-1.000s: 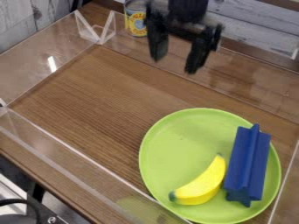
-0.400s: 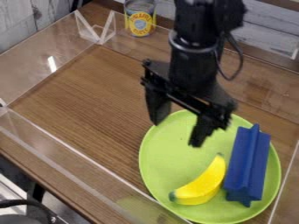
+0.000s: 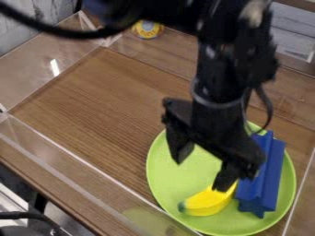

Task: Remove the banana from inside the green plate and put it on the table

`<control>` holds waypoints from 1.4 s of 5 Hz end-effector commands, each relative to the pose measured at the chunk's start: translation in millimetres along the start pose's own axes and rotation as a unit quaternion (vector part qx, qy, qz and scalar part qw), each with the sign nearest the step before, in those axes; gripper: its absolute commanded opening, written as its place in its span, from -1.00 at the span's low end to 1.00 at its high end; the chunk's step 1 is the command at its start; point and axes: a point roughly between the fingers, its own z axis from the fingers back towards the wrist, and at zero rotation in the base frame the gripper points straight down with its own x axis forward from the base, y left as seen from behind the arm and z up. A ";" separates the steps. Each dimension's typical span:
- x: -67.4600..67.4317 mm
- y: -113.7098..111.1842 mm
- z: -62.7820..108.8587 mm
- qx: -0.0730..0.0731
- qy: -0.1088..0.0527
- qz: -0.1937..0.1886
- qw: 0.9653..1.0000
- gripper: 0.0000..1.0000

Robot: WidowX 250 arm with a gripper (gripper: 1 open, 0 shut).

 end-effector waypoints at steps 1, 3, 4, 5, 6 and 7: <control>0.1 -5.6 -10.2 -0.009 -0.026 0.001 1.000 1.00; 2.5 0.3 -30.5 -0.021 -0.043 -0.026 0.998 1.00; 3.8 3.5 -33.5 -0.024 -0.045 -0.024 0.998 1.00; 5.3 5.9 -35.0 -0.025 -0.046 -0.021 0.998 1.00; 6.6 7.6 -36.0 -0.026 -0.047 -0.016 0.998 1.00; 7.8 9.0 -36.9 -0.028 -0.048 -0.011 0.998 1.00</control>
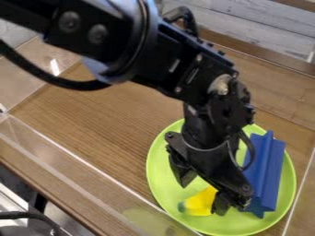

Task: Remove the banana from inside the green plate and put it on the table

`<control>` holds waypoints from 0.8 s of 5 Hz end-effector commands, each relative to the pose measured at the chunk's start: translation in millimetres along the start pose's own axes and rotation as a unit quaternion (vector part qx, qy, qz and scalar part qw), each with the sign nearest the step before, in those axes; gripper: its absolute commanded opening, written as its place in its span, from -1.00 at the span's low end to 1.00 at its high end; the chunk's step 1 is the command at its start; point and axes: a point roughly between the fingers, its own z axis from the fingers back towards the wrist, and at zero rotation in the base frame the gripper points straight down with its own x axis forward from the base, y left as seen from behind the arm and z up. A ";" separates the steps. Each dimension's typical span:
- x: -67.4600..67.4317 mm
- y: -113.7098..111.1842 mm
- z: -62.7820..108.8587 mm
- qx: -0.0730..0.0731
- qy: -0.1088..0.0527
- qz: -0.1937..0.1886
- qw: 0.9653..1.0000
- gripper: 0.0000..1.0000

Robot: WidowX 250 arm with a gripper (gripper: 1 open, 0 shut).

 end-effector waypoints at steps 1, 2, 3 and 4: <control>4.9 1.4 2.8 -0.005 -0.012 0.008 1.000 1.00; 5.5 2.0 2.1 -0.008 -0.013 0.012 1.000 1.00; 6.1 2.3 1.8 -0.011 -0.014 0.017 1.000 1.00; 6.6 2.6 1.8 -0.013 -0.014 0.020 1.000 1.00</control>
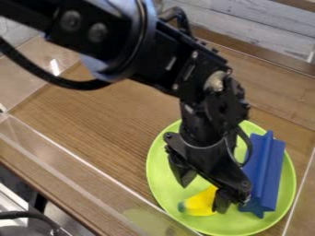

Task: Remove the banana from inside the green plate and put it on the table

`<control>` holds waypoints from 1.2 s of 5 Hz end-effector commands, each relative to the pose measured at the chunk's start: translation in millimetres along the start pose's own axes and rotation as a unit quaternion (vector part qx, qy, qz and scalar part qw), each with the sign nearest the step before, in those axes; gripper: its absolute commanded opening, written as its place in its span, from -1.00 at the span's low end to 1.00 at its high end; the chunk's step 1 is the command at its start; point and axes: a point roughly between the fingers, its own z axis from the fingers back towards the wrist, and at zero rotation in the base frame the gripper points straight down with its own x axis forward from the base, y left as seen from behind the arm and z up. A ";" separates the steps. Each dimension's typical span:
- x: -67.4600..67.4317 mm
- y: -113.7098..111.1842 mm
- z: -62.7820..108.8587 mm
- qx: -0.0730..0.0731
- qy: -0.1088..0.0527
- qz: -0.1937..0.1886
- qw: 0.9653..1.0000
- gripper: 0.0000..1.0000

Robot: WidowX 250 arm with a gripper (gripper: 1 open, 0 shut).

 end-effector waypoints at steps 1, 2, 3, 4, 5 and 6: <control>5.0 0.5 4.1 -0.005 -0.010 0.005 1.000 1.00; 5.3 0.5 4.8 -0.007 -0.010 0.007 1.000 1.00; 5.7 0.5 5.4 -0.010 -0.010 0.009 1.000 1.00; 5.5 1.7 -0.5 -0.011 -0.009 0.010 1.000 1.00; 5.4 3.0 -5.9 -0.013 -0.008 0.013 1.000 -1.00; 6.7 5.3 -4.1 -0.011 -0.005 0.012 1.000 -1.00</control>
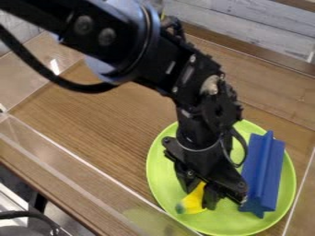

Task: Remove the banana from inside the green plate and put it on the table

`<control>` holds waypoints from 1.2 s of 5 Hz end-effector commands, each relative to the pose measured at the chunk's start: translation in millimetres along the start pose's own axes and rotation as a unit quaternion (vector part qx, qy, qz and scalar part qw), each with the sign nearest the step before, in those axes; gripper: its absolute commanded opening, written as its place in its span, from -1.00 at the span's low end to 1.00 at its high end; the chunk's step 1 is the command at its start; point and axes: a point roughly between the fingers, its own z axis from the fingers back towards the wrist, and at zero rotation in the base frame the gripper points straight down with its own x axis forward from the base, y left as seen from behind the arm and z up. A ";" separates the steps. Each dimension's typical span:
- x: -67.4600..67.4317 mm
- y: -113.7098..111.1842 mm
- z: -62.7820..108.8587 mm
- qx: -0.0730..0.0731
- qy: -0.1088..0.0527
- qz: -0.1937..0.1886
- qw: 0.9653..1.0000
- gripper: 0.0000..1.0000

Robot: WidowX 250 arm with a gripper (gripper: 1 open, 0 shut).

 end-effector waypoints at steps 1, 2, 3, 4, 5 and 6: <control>9.2 1.8 11.1 -0.001 -0.010 0.006 1.000 -1.00; 10.1 4.1 15.0 0.000 -0.005 0.006 1.000 -1.00; 10.9 6.5 20.0 0.002 0.000 0.006 1.000 -1.00; 12.2 9.0 26.2 0.003 0.004 0.008 1.000 -1.00; 13.2 11.0 31.6 0.005 0.009 0.008 1.000 -1.00; 14.1 13.2 37.7 0.007 0.013 0.008 1.000 -1.00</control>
